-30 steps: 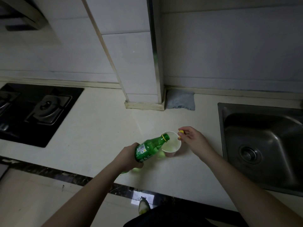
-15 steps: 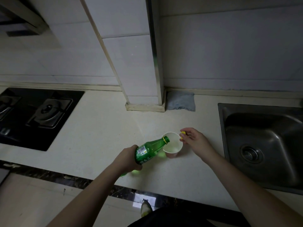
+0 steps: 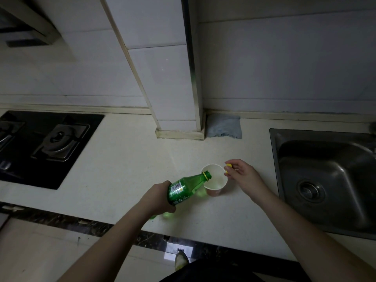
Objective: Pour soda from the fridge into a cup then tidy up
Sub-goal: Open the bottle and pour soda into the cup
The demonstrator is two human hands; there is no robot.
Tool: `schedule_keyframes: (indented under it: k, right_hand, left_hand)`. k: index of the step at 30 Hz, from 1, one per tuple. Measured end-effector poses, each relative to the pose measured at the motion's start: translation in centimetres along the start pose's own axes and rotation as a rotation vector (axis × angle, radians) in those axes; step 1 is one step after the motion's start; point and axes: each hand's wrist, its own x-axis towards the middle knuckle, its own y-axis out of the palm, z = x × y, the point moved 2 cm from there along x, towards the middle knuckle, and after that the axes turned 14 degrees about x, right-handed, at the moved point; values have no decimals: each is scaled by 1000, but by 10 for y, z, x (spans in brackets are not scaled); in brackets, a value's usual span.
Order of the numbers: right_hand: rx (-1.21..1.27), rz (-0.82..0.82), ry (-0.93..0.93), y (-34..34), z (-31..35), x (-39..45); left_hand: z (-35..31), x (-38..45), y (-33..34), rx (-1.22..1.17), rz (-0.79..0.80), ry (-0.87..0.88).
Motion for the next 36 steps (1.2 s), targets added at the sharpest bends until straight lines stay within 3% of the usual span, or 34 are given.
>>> schedule_keyframes:
  k: [36]
  right_hand:
    - [106,-18,-8,3,-1,-5]
  left_hand:
    - [-4,-4,-14,136,36,-14]
